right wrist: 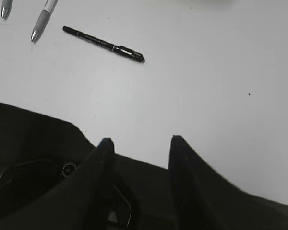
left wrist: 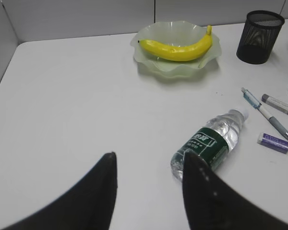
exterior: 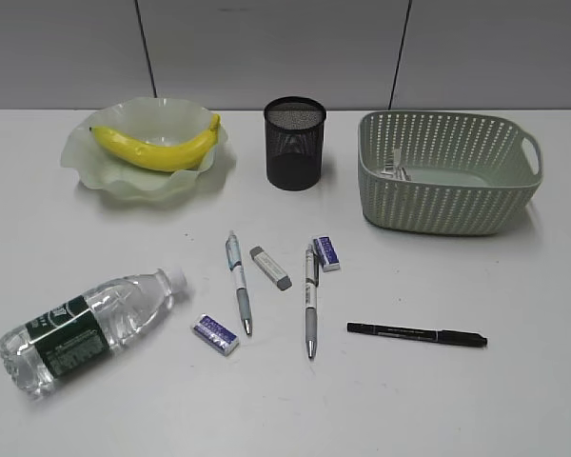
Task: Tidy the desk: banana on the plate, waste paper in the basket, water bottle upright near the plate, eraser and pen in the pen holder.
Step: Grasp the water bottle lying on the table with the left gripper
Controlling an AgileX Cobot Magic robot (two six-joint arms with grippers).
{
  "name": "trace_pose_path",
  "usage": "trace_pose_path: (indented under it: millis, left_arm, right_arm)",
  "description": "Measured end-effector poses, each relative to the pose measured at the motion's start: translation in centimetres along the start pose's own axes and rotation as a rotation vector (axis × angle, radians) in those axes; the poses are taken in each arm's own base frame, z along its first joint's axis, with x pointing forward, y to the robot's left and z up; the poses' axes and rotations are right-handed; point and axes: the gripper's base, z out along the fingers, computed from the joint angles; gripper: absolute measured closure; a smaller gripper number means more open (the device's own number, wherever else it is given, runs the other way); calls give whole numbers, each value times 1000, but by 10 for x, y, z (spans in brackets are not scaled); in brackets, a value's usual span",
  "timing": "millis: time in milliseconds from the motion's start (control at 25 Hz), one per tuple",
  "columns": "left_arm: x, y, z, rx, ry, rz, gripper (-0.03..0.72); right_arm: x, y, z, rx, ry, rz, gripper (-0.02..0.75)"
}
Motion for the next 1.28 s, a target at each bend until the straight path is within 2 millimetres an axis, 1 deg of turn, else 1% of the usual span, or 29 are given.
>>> trace_pose_path:
  millis: [80, 200, 320, 400, 480, 640, 720, 800, 920, 1000, 1040, 1120, 1200, 1280]
  left_arm:
    - [0, 0, 0, 0, -2, 16, 351]
    - [-4, -2, 5, 1, 19, 80, 351]
    - [-17, -8, 20, 27, 70, 145, 351]
    - [-27, -15, 35, 63, 105, 173, 351]
    - [-38, -23, 57, 108, 146, 196, 351]
    - [-51, -42, 116, 192, 285, 254, 351]
    - [-52, -51, 157, 216, 399, 258, 343]
    - [-52, -57, 188, 229, 471, 278, 295]
    - [-51, -69, 233, 255, 576, 319, 160]
    - [-45, -81, 260, 280, 651, 346, 115]
    - [-42, -89, 273, 294, 678, 364, 104]
    - [-37, -101, 291, 315, 719, 406, 95]
    - [-33, -112, 305, 331, 750, 462, 94]
    - [-26, -118, 317, 336, 789, 500, 94]
  right_arm:
    - [21, -1, -3, 12, -85, -8, 429]
    - [45, -1, -3, 24, -182, -18, 430]
    - [57, -2, -6, 29, -272, -23, 430]
    - [60, -2, -9, 33, -317, -27, 430]
    - [62, -1, -11, 33, -338, -28, 431]
    - [62, -2, -12, 35, -342, -29, 431]
    - [62, -2, -12, 35, -342, -29, 431]
    - [62, -2, -12, 36, -342, -29, 431]
    - [62, -2, -12, 36, -343, -29, 431]
    - [62, -2, -12, 36, -343, -29, 431]
    - [62, -2, -12, 36, -343, -29, 431]
    - [62, -2, -12, 36, -343, -29, 431]
    - [62, -2, -12, 36, -343, -29, 431]
    - [62, -2, -12, 36, -343, -29, 431]
